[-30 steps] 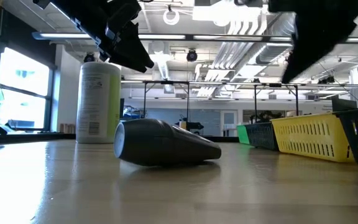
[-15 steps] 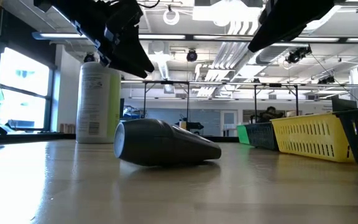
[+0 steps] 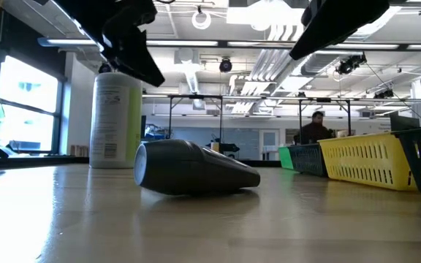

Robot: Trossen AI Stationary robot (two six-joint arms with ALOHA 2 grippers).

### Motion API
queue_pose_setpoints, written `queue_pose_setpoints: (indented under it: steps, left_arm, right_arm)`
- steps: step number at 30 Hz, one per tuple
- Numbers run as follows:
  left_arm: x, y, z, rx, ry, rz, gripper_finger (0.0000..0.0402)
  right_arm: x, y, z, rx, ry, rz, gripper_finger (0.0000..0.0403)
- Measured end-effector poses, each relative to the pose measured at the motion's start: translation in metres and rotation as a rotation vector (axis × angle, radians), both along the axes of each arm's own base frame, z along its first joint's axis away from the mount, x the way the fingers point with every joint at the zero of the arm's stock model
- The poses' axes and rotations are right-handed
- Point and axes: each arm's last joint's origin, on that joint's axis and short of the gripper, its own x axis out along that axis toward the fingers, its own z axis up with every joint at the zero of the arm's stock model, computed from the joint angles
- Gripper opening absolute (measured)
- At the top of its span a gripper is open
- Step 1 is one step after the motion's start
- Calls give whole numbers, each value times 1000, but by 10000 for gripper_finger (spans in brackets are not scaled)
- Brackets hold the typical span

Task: Pick & Place Travel size toiletries
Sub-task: Put the gray deodorant into the bottom black bin

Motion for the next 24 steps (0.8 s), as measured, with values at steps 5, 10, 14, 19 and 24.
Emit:
queue_pose_setpoints:
  steps: [5, 10, 14, 19, 24]
  left_arm:
    - [-17, -1, 0, 3, 1, -10, 131]
    - [-41, -8, -23, -9, -75, -62, 86]
    - [-64, -15, -41, -15, -198, -140, 61]
    - [-88, -24, -44, 31, -379, -274, 42]
    - [-107, -27, -43, 92, -421, -347, 37]
  right_arm:
    - [2, -4, 0, -7, 0, -7, 3]
    - [6, -10, 1, -16, -7, -22, 2]
    - [12, -19, 2, -21, -20, -37, 2]
    - [24, -33, 6, 11, -60, -4, 2]
    - [34, -46, 11, 70, -110, 25, 2]
